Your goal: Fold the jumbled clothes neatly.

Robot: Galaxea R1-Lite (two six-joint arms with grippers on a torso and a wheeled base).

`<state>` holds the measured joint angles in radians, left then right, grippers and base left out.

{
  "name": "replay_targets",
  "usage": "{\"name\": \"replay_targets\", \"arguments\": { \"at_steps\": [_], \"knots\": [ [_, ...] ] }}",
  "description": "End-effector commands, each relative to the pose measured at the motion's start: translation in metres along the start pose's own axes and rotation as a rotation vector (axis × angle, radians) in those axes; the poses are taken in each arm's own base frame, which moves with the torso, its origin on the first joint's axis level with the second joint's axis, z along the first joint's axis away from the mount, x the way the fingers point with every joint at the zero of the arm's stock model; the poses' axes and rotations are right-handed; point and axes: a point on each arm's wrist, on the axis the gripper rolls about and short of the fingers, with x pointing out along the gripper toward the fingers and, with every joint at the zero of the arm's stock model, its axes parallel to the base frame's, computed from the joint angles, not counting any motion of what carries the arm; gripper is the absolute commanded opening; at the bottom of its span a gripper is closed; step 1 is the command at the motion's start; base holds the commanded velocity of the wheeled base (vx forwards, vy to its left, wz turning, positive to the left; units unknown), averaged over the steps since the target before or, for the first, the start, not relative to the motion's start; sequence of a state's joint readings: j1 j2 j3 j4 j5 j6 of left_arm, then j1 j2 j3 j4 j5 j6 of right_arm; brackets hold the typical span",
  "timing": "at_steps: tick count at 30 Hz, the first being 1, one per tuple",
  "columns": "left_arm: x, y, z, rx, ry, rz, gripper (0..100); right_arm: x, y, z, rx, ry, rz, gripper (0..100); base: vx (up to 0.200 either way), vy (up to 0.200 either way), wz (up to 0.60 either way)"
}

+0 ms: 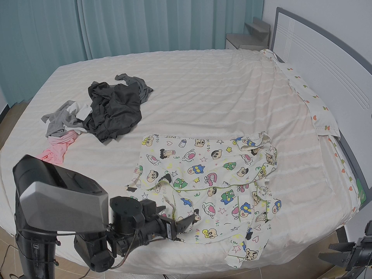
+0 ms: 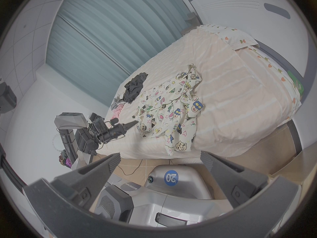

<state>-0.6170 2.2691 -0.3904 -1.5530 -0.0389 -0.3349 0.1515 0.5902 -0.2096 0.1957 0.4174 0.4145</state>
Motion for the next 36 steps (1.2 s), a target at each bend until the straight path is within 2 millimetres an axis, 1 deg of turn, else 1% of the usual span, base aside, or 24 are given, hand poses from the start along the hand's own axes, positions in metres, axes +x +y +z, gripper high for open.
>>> {"name": "replay_targets", "arguments": {
  "at_steps": [1, 2, 3, 4, 6, 7, 8, 9, 11, 15, 16, 18, 19, 20, 23, 29, 36],
  "knots": [
    [-0.009, 0.018, 0.047, -0.051, -0.181, 0.026, 100, 0.001, -0.002, -0.002, 0.004, 0.010, -0.003, 100, 0.000, 0.000, 0.00],
    [-0.009, 0.027, 0.050, -0.052, -0.188, 0.036, 100, 0.001, -0.002, -0.002, 0.004, 0.011, -0.001, 100, 0.000, 0.000, 0.00],
    [-0.009, 0.028, 0.050, -0.051, -0.190, 0.036, 100, 0.001, -0.002, -0.002, 0.004, 0.011, -0.001, 100, 0.000, 0.000, 0.00],
    [-0.010, 0.040, 0.052, -0.029, -0.173, 0.025, 100, 0.001, -0.002, -0.002, 0.004, 0.011, 0.000, 100, 0.000, 0.000, 0.00],
    [-0.012, 0.054, 0.048, 0.010, -0.086, 0.011, 100, 0.001, -0.002, -0.002, 0.005, 0.013, 0.000, 100, 0.000, 0.000, 0.00],
    [-0.012, 0.055, 0.048, 0.014, -0.081, 0.011, 100, 0.001, -0.002, -0.002, 0.005, 0.013, 0.000, 100, 0.000, 0.000, 0.00],
    [-0.011, 0.063, 0.045, 0.039, -0.027, 0.010, 100, 0.001, -0.002, -0.002, 0.004, 0.013, 0.001, 100, 0.000, 0.000, 0.00],
    [-0.007, 0.070, 0.047, 0.062, 0.008, 0.008, 100, 0.001, -0.002, -0.003, 0.005, 0.016, 0.000, 100, 0.000, 0.000, 0.00],
    [-0.001, 0.076, 0.048, 0.088, 0.057, 0.005, 100, 0.002, -0.003, -0.005, 0.004, 0.023, 0.002, 100, 0.000, 0.000, 0.00],
    [0.009, 0.080, 0.046, 0.127, 0.150, -0.023, 100, 0.003, -0.004, -0.007, 0.005, 0.035, 0.002, 100, 0.000, 0.000, 0.00],
    [0.017, 0.081, 0.047, 0.148, 0.187, -0.036, 100, 0.003, -0.005, -0.008, 0.006, 0.037, 0.002, 100, 0.000, 0.000, 0.00],
    [0.026, 0.082, 0.049, 0.163, 0.203, -0.051, 100, 0.003, -0.004, -0.008, 0.005, 0.035, 0.002, 100, 0.000, 0.000, 0.00],
    [0.027, 0.083, 0.049, 0.163, 0.203, -0.051, 100, 0.003, -0.004, -0.008, 0.005, 0.035, 0.002, 100, 0.000, 0.000, 0.00],
    [0.035, 0.084, 0.050, 0.168, 0.205, -0.059, 100, 0.003, -0.005, -0.008, 0.005, 0.035, 0.002, 100, 0.000, 0.000, 0.00],
    [0.043, 0.087, 0.047, 0.181, 0.225, -0.062, 100, 0.003, -0.004, -0.008, 0.005, 0.034, 0.003, 100, 0.000, 0.000, 0.00],
    [0.049, 0.091, 0.035, 0.209, 0.279, -0.076, 100, 0.002, -0.005, -0.009, 0.000, 0.035, 0.008, 100, 0.000, 0.000, 0.00],
    [0.052, 0.088, 0.031, 0.211, 0.289, -0.086, 100, 0.003, -0.005, -0.011, -0.005, 0.046, 0.015, 100, 0.000, 0.000, 0.00]
  ]
}}
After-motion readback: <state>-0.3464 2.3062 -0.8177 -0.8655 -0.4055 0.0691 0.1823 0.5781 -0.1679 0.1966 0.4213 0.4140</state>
